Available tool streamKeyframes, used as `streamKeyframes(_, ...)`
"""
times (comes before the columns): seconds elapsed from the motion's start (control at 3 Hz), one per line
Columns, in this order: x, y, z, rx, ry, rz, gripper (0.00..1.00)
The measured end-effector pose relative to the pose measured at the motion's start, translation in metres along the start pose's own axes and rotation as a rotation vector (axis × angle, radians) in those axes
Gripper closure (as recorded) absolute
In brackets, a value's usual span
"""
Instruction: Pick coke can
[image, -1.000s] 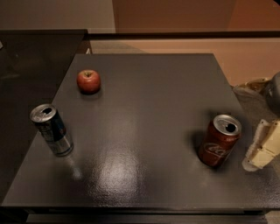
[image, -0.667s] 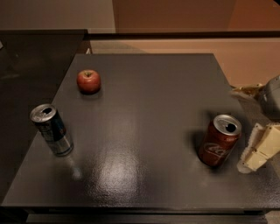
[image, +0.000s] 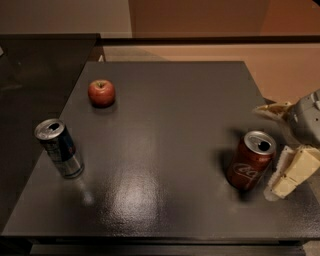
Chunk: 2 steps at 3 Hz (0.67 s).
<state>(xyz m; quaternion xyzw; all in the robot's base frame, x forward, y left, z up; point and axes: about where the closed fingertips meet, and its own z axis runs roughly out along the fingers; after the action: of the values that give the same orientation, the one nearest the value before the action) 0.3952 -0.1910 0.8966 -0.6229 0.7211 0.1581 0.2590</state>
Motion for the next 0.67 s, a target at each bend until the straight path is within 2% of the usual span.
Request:
streamKeyframes(0.33, -0.0011, 0.0030, 0.0059, -0.014, -0.028, -0.009, 0.15)
streamKeyframes(0.67, 0.0001, 0.0055, 0.0093, -0.025, -0.057, -0.012, 0.39)
